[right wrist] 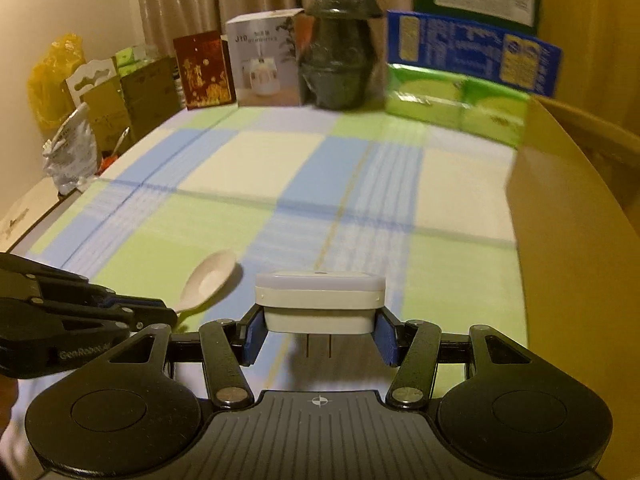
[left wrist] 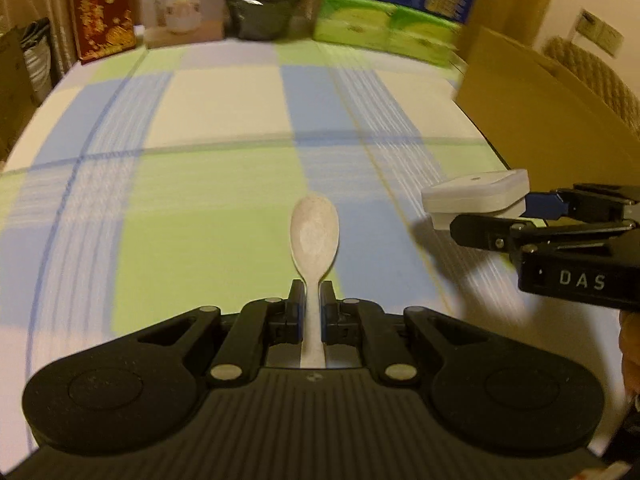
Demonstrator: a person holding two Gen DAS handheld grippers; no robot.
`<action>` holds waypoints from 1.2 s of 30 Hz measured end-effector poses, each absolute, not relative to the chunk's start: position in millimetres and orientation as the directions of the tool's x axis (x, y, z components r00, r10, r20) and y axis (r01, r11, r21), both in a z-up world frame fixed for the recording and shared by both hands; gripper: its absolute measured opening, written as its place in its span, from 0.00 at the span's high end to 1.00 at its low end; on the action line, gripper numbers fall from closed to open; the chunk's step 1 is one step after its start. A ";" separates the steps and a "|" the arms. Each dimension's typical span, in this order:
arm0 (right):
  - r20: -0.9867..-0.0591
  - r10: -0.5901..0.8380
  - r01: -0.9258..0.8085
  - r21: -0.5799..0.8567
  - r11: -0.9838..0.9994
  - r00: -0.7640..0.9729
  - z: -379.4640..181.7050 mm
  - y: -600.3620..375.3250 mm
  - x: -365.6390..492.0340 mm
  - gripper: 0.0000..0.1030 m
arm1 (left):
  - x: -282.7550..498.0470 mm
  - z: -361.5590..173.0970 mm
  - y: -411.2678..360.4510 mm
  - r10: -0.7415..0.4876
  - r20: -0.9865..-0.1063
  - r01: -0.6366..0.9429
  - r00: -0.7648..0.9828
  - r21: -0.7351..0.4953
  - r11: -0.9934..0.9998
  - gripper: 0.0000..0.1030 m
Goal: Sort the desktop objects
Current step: 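Lift the spoon and adapter and carry both over the cardboard box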
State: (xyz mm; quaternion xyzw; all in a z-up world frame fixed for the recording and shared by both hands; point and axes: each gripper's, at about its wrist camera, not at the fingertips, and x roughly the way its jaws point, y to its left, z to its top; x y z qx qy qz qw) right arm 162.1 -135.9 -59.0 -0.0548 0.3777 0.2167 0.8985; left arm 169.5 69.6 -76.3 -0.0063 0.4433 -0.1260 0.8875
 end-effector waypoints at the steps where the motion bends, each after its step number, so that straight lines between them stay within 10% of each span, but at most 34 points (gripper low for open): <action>1: -0.709 0.345 -0.427 0.067 0.902 0.616 -60.2 -139.9 154.7 0.49 | 162.4 -78.0 65.1 -0.233 -0.784 0.229 0.575 -0.119 0.966 0.95; 15: -0.719 0.317 -0.429 0.029 0.903 0.619 -79.9 -153.5 147.8 0.22 | 165.2 -80.5 60.0 -0.230 -0.760 0.253 0.608 -0.089 0.963 0.69; 36: -0.685 0.318 -0.386 0.058 0.921 0.656 -70.3 -153.5 163.7 0.40 | 191.3 -86.9 41.7 -0.218 -0.726 0.269 0.653 -0.047 0.962 0.57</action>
